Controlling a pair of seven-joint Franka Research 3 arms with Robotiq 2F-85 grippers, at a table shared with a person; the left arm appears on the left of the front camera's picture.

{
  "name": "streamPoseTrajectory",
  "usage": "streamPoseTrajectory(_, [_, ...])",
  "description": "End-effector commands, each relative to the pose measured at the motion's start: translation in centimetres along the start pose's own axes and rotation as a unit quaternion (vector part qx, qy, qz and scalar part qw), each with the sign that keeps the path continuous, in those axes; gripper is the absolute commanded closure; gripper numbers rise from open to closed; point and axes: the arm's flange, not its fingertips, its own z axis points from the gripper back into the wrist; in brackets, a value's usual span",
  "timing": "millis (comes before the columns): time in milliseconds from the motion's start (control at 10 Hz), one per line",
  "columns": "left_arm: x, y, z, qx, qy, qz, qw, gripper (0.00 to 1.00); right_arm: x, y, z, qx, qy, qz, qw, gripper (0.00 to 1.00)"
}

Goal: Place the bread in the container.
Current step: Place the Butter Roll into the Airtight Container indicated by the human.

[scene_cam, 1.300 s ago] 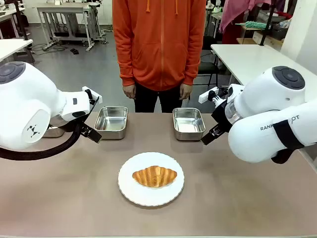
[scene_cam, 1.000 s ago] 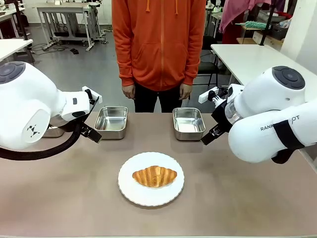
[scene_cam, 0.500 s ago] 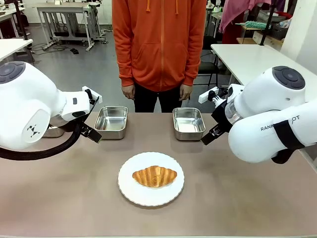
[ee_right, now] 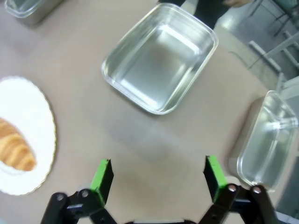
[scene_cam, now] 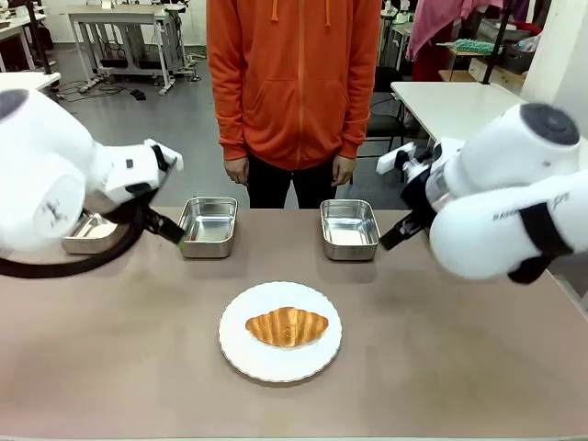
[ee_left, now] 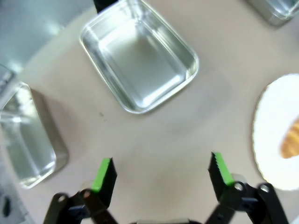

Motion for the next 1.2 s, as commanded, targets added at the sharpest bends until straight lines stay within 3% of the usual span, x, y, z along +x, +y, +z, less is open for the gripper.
streamPoseTrajectory(0, [2.2, 6.5, 3.5, -0.066, 0.006, -0.001, 0.998, 0.00, 1.4, -6.4, 3.7, 0.019, -0.019, -0.029, 0.999, 0.00])
streamPoseTrajectory(200, [1.6, 13.2, 4.5, -0.153, 0.012, -0.057, 0.987, 0.00, -0.5, -13.2, 6.1, 0.055, -0.045, -0.040, 0.997, 0.00])
streamPoseTrajectory(400, [-1.0, 18.3, 5.4, -0.250, -0.041, -0.136, 0.958, 0.00, -3.4, -17.7, 7.4, 0.132, -0.091, -0.015, 0.987, 0.00])
streamPoseTrajectory(500, [-2.0, 19.7, 5.7, -0.258, -0.060, -0.156, 0.952, 0.00, -4.5, -19.0, 7.4, 0.142, -0.103, -0.012, 0.984, 0.00])
streamPoseTrajectory(600, [-3.2, 20.6, 6.1, -0.239, -0.082, -0.148, 0.956, 0.00, -5.3, -19.4, 7.2, 0.141, -0.120, -0.001, 0.983, 0.00])
streamPoseTrajectory(700, [-4.2, 19.4, 5.9, -0.230, -0.072, -0.142, 0.960, 0.00, -4.1, -17.3, 8.5, 0.095, -0.086, -0.030, 0.991, 0.00])
streamPoseTrajectory(1100, [-4.5, 20.1, 6.6, -0.234, -0.065, -0.147, 0.959, 0.00, -4.9, -17.5, 8.2, 0.107, -0.089, -0.015, 0.990, 0.00])
